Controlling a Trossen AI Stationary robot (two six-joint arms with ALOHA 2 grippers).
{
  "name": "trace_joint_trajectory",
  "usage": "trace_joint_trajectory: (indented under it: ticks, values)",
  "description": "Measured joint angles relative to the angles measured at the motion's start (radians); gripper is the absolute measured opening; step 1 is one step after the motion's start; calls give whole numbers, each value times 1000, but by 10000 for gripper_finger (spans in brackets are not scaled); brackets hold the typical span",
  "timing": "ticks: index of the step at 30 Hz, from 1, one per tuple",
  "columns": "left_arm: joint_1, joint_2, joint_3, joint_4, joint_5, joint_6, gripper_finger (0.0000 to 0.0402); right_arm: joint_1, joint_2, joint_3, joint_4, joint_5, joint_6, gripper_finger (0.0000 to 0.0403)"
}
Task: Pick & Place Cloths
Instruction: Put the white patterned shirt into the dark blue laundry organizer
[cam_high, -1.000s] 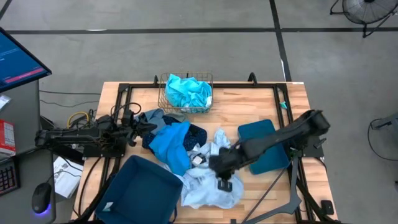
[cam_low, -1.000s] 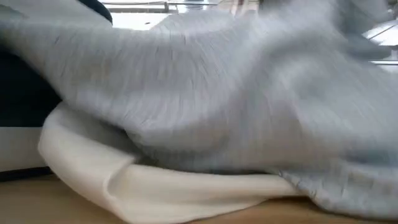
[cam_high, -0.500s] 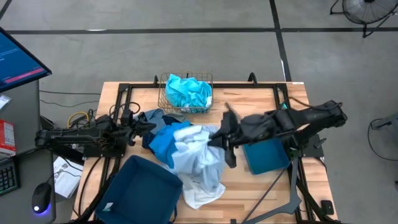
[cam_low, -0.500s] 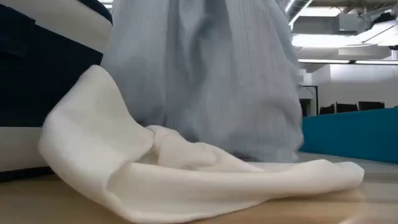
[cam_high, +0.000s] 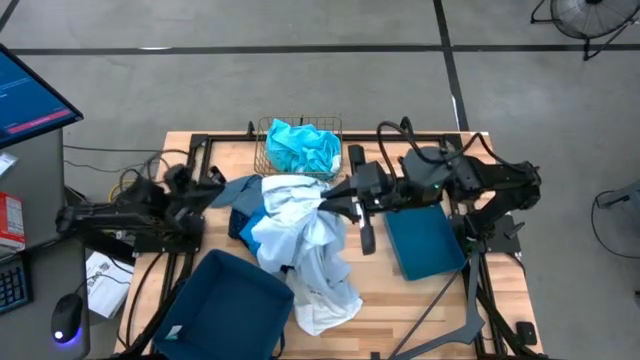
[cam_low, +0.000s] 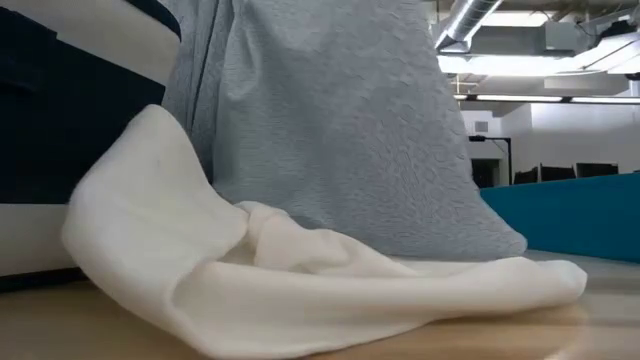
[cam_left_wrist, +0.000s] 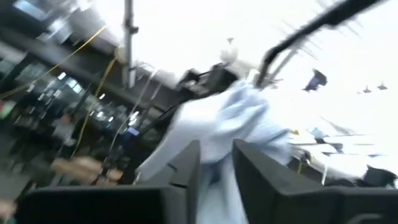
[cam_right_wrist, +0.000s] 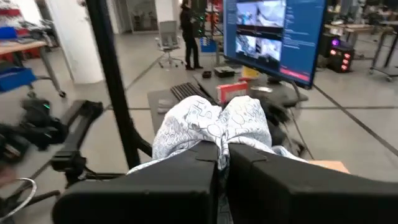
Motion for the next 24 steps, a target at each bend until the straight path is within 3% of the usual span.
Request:
trace_joint_trajectory:
  ticks: [6, 11, 14, 16, 20, 24]
  values:
    - [-50, 142, 224, -21, 130, 186, 195, -60, 5, 14, -35, 0, 1, 0]
    - [-81, 312, 405, -333, 163, 365, 281, -97, -5, 14, -24, 0, 2, 0]
    - [-83, 425, 484, -587, 93, 474, 315, -101, -12, 14, -25, 0, 3, 0]
    - [-83, 496, 497, -671, 36, 499, 332, -100, -12, 14, -26, 4, 3, 0]
    - [-83, 632, 497, -664, -91, 513, 351, -99, -12, 14, -29, 4, 3, 0]
    - [-82, 738, 496, -643, -99, 459, 356, -99, -8, 14, -39, 4, 3, 0]
